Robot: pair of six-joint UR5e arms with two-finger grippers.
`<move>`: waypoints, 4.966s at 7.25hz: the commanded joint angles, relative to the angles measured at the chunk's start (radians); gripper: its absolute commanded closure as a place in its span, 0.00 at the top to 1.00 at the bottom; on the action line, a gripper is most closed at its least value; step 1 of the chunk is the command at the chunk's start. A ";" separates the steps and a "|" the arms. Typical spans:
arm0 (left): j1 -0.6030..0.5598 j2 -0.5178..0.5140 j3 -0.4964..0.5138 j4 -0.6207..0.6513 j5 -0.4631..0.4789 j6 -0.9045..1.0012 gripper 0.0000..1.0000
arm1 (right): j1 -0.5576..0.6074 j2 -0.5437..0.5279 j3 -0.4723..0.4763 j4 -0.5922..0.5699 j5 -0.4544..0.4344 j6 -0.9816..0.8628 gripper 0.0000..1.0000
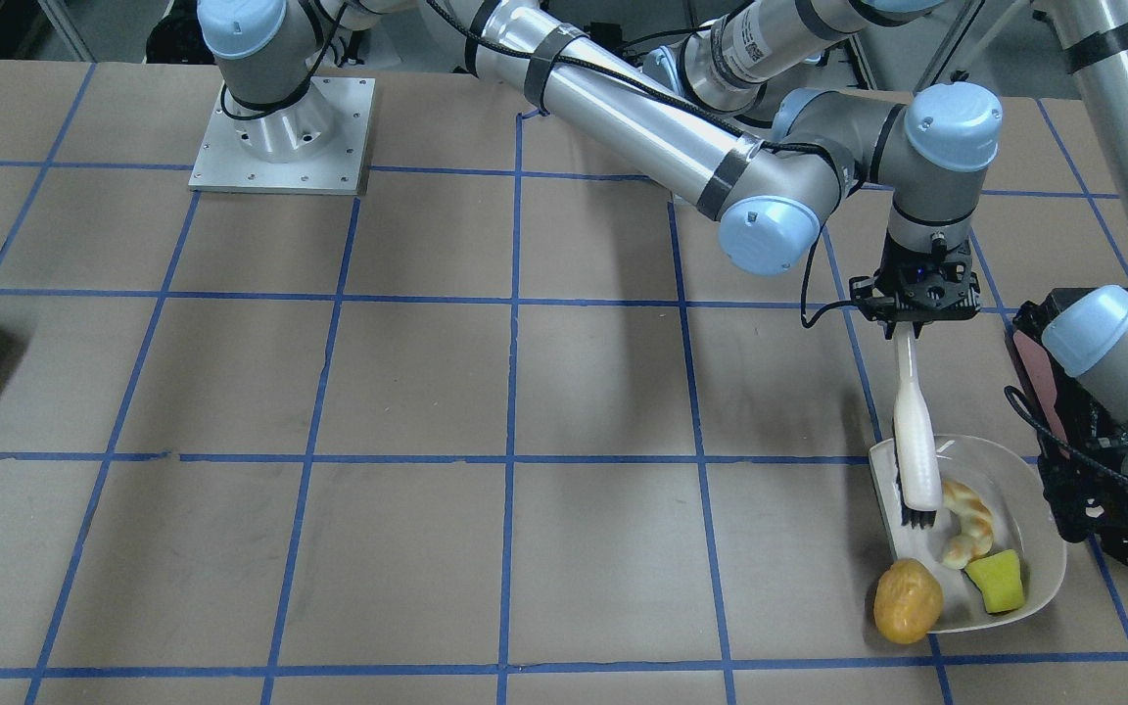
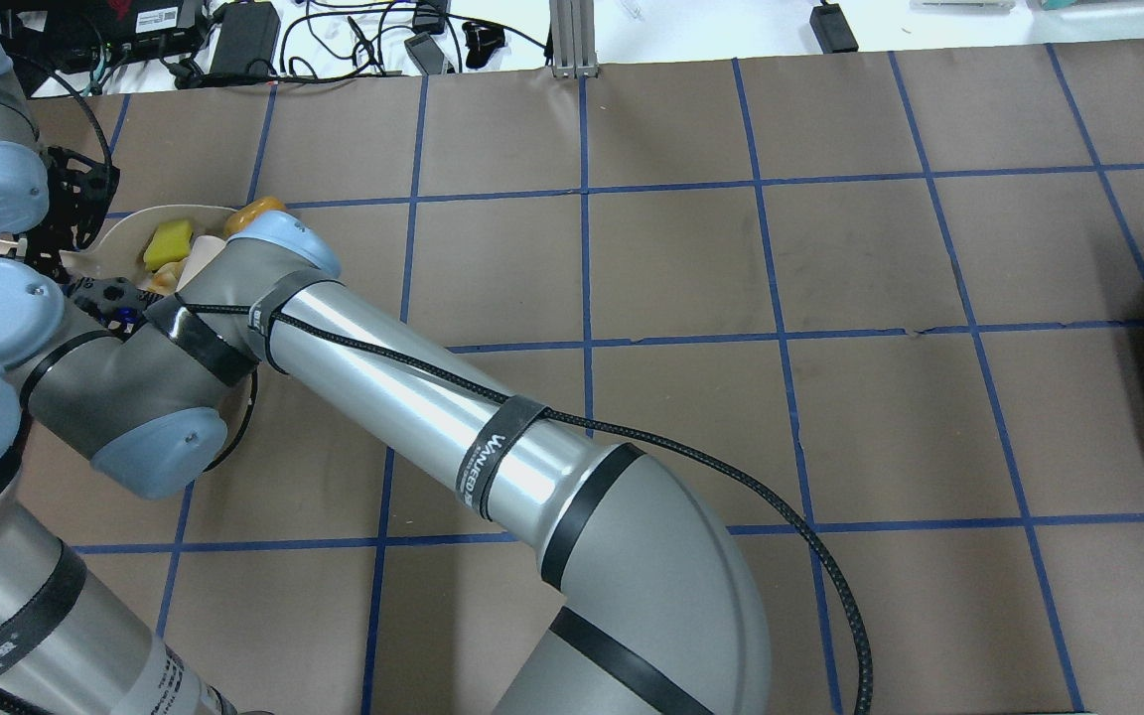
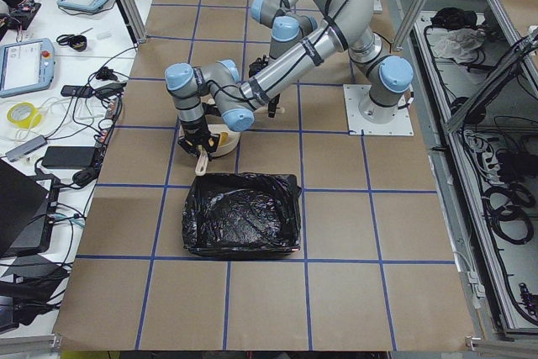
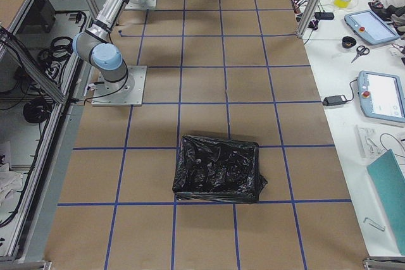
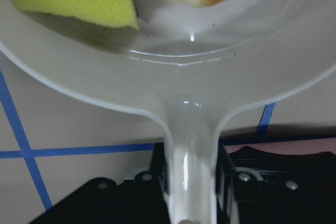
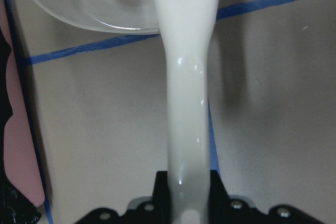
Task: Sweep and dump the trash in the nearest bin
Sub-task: 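Sweep the sponge and fruit into the dustpan with the right gripper's brush, then keep brushing the debris deeper into the dustpan with the right gripper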
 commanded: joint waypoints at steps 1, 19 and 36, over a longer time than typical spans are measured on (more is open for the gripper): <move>0.000 0.000 -0.001 0.000 0.001 0.000 0.00 | 0.000 -0.020 0.005 0.085 -0.001 -0.010 0.00; -0.002 -0.009 -0.007 0.022 -0.029 -0.006 0.00 | -0.186 0.129 -0.140 0.094 -0.036 -0.125 0.00; -0.005 -0.006 -0.007 0.022 -0.027 -0.008 0.00 | -0.065 0.124 -0.166 0.110 -0.051 -0.263 0.00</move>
